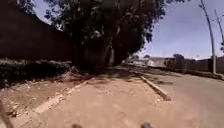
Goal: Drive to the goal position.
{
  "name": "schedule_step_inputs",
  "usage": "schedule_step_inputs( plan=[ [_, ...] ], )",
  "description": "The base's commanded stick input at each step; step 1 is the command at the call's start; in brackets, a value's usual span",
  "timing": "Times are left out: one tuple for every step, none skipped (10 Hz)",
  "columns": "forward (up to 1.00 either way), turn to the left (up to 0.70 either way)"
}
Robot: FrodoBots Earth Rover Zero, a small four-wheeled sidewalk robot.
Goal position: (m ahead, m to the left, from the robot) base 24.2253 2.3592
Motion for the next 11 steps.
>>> schedule_step_inputs(
  plan=[
    [0.70,-0.09],
    [0.70,-0.25],
    [0.70,-0.29],
    [0.70,-0.13],
    [0.70,0.00],
    [0.70,0.00],
    [0.70,0.00],
    [0.70,-0.16],
    [0.70,-0.32],
    [0.70,-0.23],
    [0.70,-0.07]
  ],
)
